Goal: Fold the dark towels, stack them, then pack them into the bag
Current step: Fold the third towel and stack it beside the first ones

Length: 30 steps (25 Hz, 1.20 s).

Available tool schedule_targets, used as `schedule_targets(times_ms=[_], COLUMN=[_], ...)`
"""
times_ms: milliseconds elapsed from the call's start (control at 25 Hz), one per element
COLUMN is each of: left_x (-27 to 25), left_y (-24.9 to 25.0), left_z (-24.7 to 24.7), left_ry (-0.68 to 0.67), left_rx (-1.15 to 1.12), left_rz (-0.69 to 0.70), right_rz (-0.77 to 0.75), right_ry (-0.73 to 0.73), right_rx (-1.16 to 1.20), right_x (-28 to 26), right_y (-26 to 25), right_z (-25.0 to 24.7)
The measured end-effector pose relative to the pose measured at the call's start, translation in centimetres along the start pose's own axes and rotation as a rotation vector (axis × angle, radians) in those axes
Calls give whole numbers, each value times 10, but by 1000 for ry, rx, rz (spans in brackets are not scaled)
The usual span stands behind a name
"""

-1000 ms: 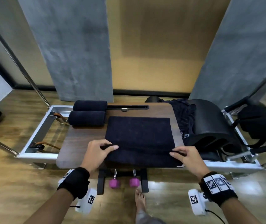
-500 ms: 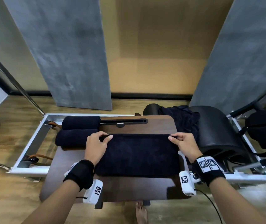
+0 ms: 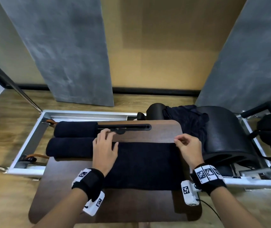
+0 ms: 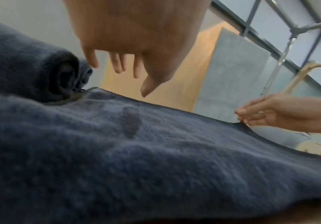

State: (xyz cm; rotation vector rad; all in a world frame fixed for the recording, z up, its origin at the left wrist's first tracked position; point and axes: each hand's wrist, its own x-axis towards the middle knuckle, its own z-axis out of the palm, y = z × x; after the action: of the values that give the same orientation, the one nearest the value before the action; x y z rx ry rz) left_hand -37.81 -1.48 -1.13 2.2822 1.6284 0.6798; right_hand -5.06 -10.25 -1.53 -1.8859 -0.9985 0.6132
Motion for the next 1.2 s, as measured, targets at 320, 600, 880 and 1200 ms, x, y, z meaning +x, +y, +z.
schedule_targets(times_ms=[320,600,880,1200], left_x=[-67,-110,-104,-203], left_y=[44,40,29,-7], left_z=[11,13,1,-13], left_ry=[-350,-362,-450,-465], left_rx=[-194,156,247,84], left_rz=[370,331,158,261], right_rz=[-298,-199,-431,-550], right_ry=[-211,-187,-490,-296], right_rx=[-94,-482,-350,-381], right_x=[-48,-81,-198,-250], right_y=[-23,-4,-4,25], right_z=[18,3,32,26])
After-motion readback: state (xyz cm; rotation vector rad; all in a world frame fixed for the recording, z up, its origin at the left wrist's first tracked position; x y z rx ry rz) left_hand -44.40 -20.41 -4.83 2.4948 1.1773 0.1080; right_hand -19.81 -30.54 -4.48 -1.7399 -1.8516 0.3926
